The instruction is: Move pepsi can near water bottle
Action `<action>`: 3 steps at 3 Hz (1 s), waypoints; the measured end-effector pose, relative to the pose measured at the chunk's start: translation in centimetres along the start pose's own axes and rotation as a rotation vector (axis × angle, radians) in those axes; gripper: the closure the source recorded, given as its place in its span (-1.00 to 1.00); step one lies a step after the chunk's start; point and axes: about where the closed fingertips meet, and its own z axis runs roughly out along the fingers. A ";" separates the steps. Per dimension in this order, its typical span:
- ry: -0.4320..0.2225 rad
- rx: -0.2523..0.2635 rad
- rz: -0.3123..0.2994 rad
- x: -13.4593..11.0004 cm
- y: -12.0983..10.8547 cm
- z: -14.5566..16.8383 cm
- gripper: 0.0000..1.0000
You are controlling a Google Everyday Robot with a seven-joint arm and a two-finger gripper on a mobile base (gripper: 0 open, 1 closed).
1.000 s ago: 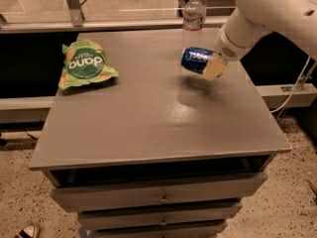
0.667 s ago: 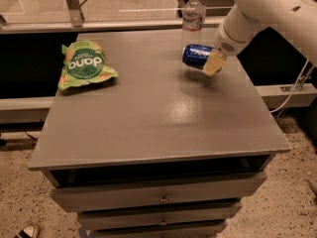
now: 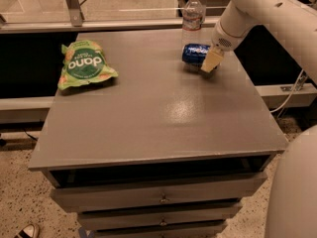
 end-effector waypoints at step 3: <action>0.019 -0.026 -0.017 0.0 -0.3 1.0 -1.00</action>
Offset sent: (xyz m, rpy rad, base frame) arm 0.0083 -0.0015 -0.0017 -0.0190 0.0273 0.0211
